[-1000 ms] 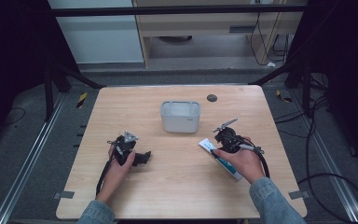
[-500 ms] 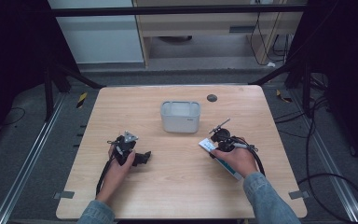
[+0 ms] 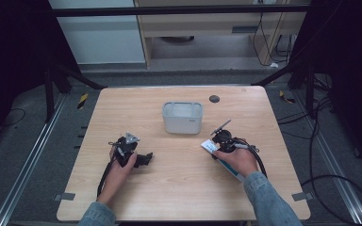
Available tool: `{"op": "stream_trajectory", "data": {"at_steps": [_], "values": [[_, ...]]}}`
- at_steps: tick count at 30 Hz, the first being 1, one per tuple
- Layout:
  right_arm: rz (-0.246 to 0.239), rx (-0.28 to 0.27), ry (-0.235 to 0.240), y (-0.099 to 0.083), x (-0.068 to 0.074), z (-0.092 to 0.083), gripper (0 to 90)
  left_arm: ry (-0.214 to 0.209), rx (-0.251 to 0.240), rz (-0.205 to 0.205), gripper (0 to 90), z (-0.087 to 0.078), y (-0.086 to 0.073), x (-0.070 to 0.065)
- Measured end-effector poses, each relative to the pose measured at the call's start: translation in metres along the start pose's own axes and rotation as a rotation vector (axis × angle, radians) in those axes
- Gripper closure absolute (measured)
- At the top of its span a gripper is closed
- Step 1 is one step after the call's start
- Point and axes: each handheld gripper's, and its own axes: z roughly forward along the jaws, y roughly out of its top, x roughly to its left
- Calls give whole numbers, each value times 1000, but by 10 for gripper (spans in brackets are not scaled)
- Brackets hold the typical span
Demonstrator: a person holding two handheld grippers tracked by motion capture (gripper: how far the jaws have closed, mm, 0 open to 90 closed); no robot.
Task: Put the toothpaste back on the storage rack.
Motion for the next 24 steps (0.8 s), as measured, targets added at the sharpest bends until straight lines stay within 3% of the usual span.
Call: {"op": "stream_trajectory", "data": {"at_steps": [9,24], "values": [[-14,10,-12,1,2,3,555,0,0,0,0,0,0,0],[8,27,-14,2,3,2,612,0,0,1,0,0,0,0]]}}
